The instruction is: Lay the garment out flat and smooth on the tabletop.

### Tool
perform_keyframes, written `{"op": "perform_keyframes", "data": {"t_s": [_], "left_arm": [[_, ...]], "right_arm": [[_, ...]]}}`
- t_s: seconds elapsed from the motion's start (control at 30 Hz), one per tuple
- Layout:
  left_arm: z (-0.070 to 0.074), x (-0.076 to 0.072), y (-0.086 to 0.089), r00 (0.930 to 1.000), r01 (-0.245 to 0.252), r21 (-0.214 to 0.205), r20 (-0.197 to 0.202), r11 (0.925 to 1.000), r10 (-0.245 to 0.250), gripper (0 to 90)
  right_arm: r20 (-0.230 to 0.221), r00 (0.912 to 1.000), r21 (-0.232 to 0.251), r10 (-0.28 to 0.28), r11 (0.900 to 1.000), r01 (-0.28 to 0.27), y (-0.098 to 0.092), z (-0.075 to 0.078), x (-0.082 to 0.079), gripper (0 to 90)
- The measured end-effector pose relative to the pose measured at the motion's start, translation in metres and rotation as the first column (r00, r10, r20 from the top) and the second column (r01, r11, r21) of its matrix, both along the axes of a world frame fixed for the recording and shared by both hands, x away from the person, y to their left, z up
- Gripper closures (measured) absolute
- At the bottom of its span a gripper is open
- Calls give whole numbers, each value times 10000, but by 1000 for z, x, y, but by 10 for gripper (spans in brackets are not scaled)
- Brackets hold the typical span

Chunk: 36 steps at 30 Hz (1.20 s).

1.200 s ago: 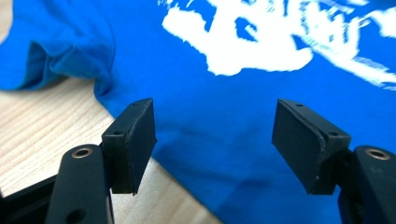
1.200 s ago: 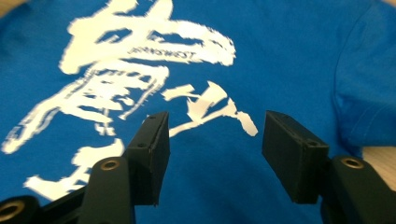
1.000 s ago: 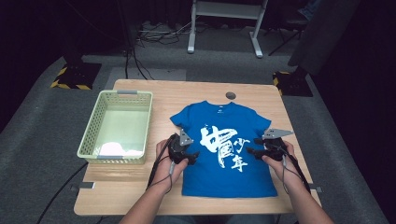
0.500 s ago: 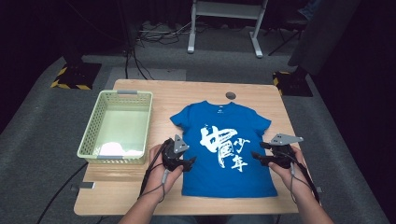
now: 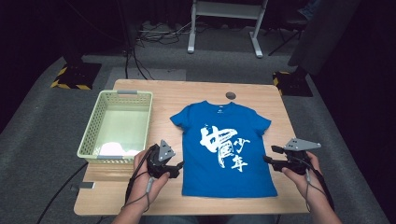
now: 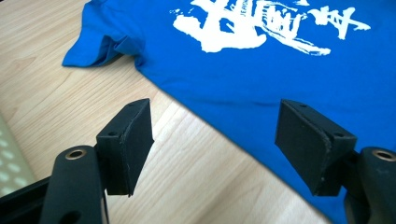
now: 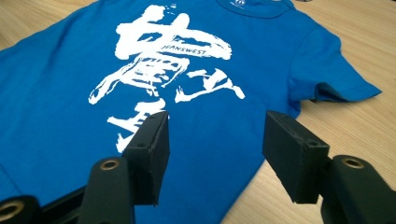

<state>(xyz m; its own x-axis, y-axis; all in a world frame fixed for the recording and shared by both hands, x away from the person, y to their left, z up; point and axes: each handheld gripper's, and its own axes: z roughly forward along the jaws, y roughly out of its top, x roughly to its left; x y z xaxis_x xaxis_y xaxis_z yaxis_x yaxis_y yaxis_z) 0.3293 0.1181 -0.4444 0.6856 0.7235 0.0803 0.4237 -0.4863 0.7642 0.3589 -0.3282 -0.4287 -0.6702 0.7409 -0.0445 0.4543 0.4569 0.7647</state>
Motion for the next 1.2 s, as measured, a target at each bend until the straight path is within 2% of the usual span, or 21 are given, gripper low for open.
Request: {"op": "perform_keyframes", "data": {"t_s": [0.23, 0.47, 0.77, 0.87, 0.97, 1.2], "left_arm": [[7, -14, 15, 9999, -114, -123, 83, 9999, 115, 273], [10, -23, 30, 9999, -125, -75, 39, 9999, 125, 260], [5, -35, 48, 9997, -242, -87, -106, 9997, 241, 251], [3, -39, 56, 9992, -389, -105, -106, 9992, 388, 251], [1, -43, 65, 9984, -553, -352, -116, 9978, 549, 243], [-8, -51, 83, 9958, -907, -427, -143, 9950, 901, 240]], "right_arm": [[163, 9998, -128, -90, 9999, 92, -9, 3, -7, 412], [112, 9998, -115, -182, 9998, 183, -18, 7, -13, 403], [195, 9985, -81, -514, 9986, 516, -36, 10, -20, 393], [190, 9979, -49, -624, 9980, 625, -42, 9, -22, 392], [205, 9975, -59, -677, 9977, 678, -48, 8, -24, 392], [154, 9965, -108, -823, 9965, 825, -59, 1, -29, 387]]}}
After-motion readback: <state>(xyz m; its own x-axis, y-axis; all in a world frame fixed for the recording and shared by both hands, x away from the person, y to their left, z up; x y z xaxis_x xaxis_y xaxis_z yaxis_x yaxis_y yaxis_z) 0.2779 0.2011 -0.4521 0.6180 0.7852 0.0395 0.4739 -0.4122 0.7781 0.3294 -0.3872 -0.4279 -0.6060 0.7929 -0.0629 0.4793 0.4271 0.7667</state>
